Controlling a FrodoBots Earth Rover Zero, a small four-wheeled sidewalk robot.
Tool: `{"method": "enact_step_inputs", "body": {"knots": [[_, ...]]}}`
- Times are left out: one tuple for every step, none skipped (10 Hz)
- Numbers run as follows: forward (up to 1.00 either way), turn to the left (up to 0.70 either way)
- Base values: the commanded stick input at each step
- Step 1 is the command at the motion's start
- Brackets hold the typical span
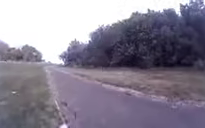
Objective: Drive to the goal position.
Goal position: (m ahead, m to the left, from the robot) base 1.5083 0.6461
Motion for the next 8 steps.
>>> {"method": "enact_step_inputs", "body": {"knots": [[1.00,0.40],[1.00,0.40],[1.00,0.40],[1.00,0.40],[1.00,0.40],[1.00,0.40],[1.00,0.40],[1.00,0.40]]}}
